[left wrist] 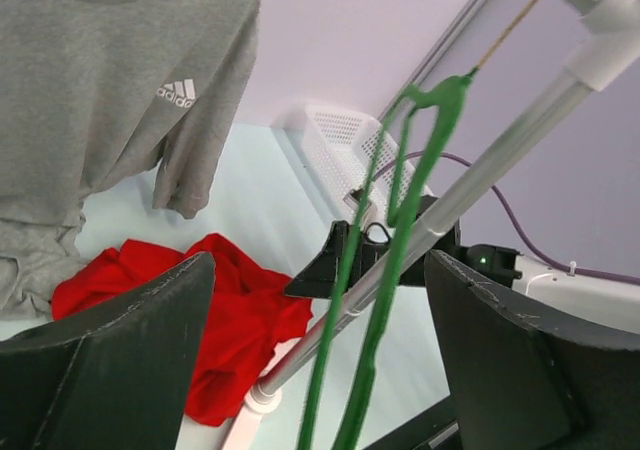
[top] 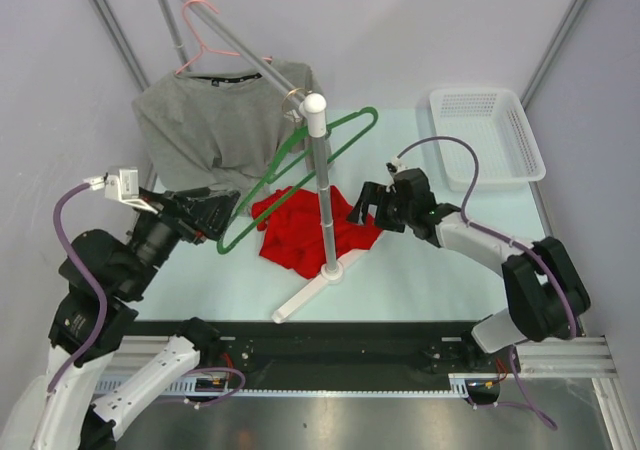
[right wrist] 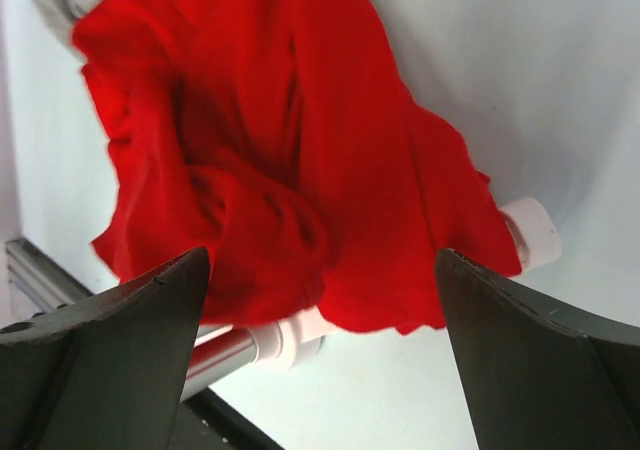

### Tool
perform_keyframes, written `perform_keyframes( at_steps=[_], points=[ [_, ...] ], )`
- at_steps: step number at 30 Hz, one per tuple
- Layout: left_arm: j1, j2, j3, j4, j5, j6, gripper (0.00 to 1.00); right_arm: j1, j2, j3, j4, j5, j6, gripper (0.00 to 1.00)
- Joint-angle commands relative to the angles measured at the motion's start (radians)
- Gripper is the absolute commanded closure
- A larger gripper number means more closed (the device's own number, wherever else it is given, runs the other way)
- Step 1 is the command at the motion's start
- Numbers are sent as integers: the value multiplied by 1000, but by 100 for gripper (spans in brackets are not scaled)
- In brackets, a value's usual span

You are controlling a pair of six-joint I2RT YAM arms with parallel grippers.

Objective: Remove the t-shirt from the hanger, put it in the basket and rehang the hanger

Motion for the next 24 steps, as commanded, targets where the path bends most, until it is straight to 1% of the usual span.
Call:
perform_keyframes(
  at_steps=[1, 3, 4, 6, 7, 11, 12, 14, 16, 17, 18, 20, 21, 23, 24],
  points=[
    [-5, 3, -40, 1, -62, -31, 10, 51, 80, 94, -39, 113, 3, 0],
    [-3, -6, -49, -5, -103, -17, 12, 65, 113, 97, -27, 123, -4, 0],
    [-3, -22, -74, -9, -183, -20, 12, 68, 121, 103, -20, 122, -11, 0],
    [-3, -47, -107, -6, -277, -29, 12, 80, 139, 114, -20, 133, -13, 0],
    [-3, -62, -142, 8, -354, -31, 12, 82, 158, 128, -23, 134, -8, 0],
    [-3, -56, -203, 17, -498, -72, 8, 100, 215, 166, -30, 130, 10, 1],
    [-3, -44, -210, -1, -521, -86, 5, 103, 225, 171, -25, 130, 15, 4],
    [-3, -18, -219, -15, -547, -121, 2, 111, 250, 184, -16, 122, 32, 8],
    [-2, -9, -250, -18, -558, -150, 0, 116, 277, 183, 19, 99, 53, 21],
    [-2, -7, -262, -15, -567, -175, 0, 113, 288, 178, 30, 64, 93, 28],
    [0, -9, -285, -11, -565, -184, 0, 111, 294, 178, 59, 56, 111, 43],
    [7, -24, -311, 6, -532, -200, 0, 114, 310, 171, 79, 38, 156, 51],
    [9, -27, -333, 20, -517, -209, 0, 116, 313, 169, 99, 35, 165, 61],
    [18, -38, -345, 20, -487, -224, 0, 114, 310, 160, 112, 24, 176, 73],
    [18, -43, -356, 18, -484, -229, 0, 113, 305, 155, 116, 25, 187, 87]
  ],
)
